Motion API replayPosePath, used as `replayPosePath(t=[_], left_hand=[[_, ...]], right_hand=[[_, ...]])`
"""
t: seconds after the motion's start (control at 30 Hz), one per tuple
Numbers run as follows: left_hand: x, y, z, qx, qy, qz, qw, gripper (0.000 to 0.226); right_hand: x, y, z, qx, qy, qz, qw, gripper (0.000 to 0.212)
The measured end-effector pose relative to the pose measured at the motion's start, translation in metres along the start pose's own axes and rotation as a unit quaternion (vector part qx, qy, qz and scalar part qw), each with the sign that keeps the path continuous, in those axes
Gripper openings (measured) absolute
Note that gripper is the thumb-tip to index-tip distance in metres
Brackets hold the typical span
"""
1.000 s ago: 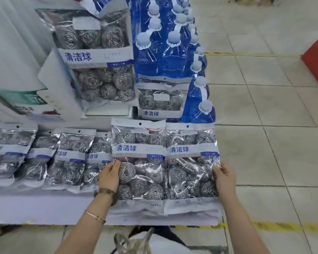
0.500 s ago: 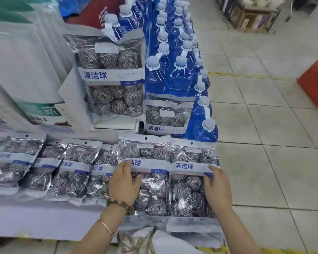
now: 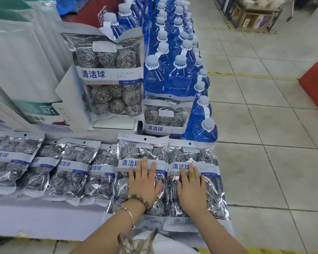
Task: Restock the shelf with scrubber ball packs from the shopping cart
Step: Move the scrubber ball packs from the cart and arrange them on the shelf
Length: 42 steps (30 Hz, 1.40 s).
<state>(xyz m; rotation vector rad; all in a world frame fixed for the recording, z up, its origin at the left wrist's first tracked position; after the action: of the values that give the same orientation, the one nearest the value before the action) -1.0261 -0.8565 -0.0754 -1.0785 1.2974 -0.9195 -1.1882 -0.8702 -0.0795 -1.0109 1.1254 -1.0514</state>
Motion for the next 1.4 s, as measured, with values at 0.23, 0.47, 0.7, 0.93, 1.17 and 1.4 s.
replayPosePath(t=[0.23,0.47,0.7,0.93,1.17,1.4], left_hand=[[0.006,0.008,-0.003,0.027,-0.001,0.006,1.0,0.076],[0.004,0.006,-0.002,0.025,-0.004,0.012,1.0,0.079],[-0.016,-0.01,0.006,-0.075,-0.005,0.02,0.997,0.057],[-0.075,-0.017,0.027,-0.269,-0.088,-0.012,0.959,0.033],[-0.145,-0.011,0.081,-0.35,-0.219,-0.083,0.907,0.032],[-0.212,0.002,0.138,-0.387,-0.356,-0.13,0.841,0.029]], right_hand=[[0.006,0.009,0.0,0.021,0.005,0.036,0.999,0.057],[0.005,0.005,-0.002,0.042,-0.031,0.027,0.998,0.074],[0.003,-0.019,-0.004,0.125,-0.041,0.023,0.991,0.044],[-0.008,-0.024,0.033,0.294,-0.142,0.079,0.942,0.033],[-0.026,-0.023,0.099,0.294,-0.268,0.126,0.909,0.033],[-0.056,-0.014,0.185,0.276,-0.375,0.19,0.864,0.031]])
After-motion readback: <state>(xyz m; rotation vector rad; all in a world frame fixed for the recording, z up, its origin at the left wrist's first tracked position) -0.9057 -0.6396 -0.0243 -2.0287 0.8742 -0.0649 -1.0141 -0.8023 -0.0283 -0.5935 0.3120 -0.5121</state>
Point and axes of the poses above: each hand's wrist, its own x-axis towards the middle knuckle, its own y-axis out of the palm, z = x × y, the point moved 2 cm from there along x, towards the middle knuckle, and after that the axes turned 3 degrees about x, right-handed, at the moved point
